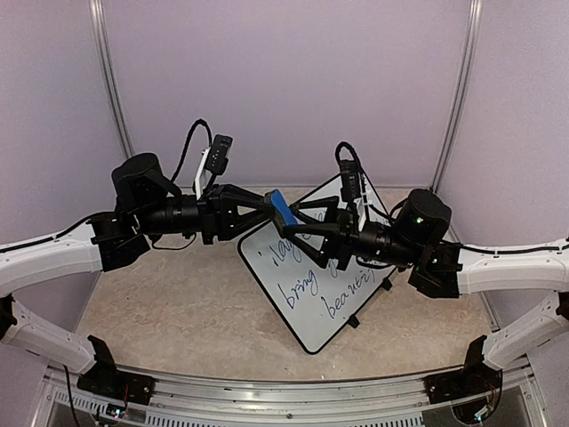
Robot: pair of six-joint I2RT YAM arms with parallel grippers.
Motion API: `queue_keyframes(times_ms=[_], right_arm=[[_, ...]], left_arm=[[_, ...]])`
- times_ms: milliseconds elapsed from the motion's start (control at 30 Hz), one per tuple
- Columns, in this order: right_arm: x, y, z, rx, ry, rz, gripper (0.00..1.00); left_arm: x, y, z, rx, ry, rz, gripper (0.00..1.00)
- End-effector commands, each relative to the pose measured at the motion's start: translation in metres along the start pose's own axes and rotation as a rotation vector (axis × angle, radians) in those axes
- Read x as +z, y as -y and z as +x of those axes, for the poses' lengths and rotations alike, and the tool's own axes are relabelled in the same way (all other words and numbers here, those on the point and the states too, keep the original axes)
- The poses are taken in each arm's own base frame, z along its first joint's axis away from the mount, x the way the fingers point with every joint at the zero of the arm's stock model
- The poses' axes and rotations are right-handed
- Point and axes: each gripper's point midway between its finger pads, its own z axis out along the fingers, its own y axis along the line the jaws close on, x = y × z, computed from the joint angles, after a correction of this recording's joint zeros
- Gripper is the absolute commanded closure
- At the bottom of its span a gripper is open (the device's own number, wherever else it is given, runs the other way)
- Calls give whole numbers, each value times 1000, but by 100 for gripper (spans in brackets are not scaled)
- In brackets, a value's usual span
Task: Erase the whiteboard
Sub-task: Pass from the left arm to the right
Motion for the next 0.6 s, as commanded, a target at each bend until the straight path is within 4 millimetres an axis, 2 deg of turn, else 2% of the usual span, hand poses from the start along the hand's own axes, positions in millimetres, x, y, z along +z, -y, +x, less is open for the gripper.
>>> queue_keyframes(times_ms=[0, 300, 567], right_arm=[[9, 4, -14, 0, 59, -9, 34], [11, 3, -24, -10, 106, -17, 38], [16, 7, -22, -3, 99, -8, 41]], left_arm=[[-4, 4, -8, 17, 33, 3, 81], [-4, 5, -7, 20, 29, 8, 81], [-4, 5, -7, 21, 26, 10, 81]])
